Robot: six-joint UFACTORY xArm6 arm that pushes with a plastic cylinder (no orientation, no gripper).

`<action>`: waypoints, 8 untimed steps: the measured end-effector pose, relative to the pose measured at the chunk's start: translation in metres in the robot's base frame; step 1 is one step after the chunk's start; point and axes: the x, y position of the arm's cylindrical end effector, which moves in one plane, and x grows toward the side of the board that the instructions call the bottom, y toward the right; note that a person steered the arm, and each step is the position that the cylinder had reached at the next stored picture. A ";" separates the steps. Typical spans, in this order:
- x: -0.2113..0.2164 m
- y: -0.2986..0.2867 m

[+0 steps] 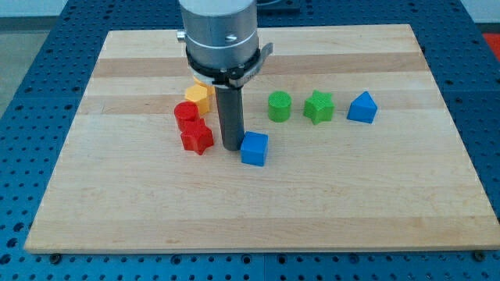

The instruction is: Slide the red star to the bottom of the red circle slightly

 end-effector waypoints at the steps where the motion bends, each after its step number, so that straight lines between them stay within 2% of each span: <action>1: 0.004 0.000; 5: 0.009 -0.054; 8: 0.013 -0.055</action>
